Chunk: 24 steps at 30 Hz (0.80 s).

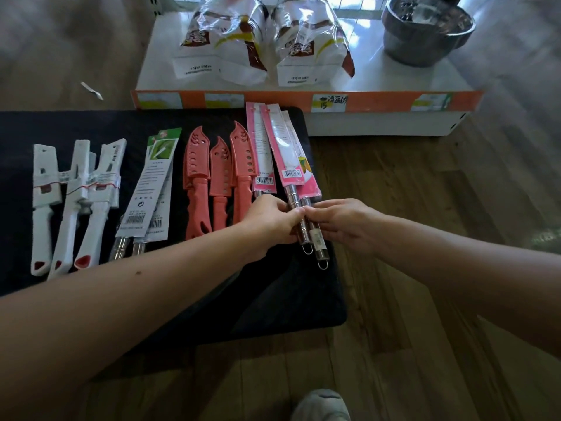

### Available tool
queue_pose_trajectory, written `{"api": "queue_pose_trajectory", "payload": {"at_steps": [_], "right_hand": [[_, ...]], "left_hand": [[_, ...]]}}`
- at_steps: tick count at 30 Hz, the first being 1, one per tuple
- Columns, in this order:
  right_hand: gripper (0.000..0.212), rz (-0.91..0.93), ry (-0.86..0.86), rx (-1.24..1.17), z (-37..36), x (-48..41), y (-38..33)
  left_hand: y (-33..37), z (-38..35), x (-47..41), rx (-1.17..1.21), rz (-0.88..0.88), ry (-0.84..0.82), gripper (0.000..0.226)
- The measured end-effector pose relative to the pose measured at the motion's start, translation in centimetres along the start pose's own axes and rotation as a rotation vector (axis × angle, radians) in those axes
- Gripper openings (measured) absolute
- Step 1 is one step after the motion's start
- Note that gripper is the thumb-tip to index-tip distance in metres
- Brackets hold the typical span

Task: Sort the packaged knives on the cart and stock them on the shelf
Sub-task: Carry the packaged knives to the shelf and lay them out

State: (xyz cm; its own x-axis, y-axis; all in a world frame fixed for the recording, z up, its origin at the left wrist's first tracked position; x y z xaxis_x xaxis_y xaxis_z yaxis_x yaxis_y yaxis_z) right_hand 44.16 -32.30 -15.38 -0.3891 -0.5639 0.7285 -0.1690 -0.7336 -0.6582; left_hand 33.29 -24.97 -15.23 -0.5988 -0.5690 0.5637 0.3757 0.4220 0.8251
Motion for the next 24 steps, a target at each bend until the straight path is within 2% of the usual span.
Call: {"api": "queue_pose_trajectory", "payload": {"at_steps": [7, 10, 14, 18, 20, 24], "right_hand": [[0.037, 0.033, 0.067, -0.056, -1.2, 0.7, -1.0], [0.031, 0.052, 0.053, -0.101, -1.8, 1.4, -2.6], [0.02, 0.06, 0.064, -0.12, -2.9, 2.7, -7.1], [0.012, 0.043, 0.034, -0.162, -4.0, 7.0, -13.3], [0.017, 0.042, 0.022, -0.164, -4.2, 10.4, -16.8], [0.026, 0.041, 0.031, -0.143, -3.5, 18.6, -24.6]], "left_hand": [[1.3, 1.8, 0.6, 0.067, -0.146, 0.065, 0.011], [2.8, 3.2, 1.0, 0.073, -0.158, 0.044, 0.015], [6.1, 6.4, 2.3, -0.042, -0.178, 0.073, 0.021], [12.2, 8.7, 6.4, -0.066, -0.172, 0.115, 0.014], [16.3, 9.1, 9.1, -0.089, -0.19, 0.12, 0.016], [26.1, 9.1, 15.5, 0.017, -0.168, 0.114, 0.014]]}}
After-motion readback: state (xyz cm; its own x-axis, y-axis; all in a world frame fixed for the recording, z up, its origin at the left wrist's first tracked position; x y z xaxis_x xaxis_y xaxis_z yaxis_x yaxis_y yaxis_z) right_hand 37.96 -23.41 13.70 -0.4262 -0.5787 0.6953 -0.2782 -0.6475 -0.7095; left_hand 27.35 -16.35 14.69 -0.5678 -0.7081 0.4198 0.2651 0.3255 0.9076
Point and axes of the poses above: each hand's wrist, its own x-axis away from the middle knuckle, its own z-axis out of the back of the hand, y = z × x, the point moved 1 cm from there along -x, towards the middle knuckle, and after that the axes turned 14 degrees about x, right-handed, at the moved point
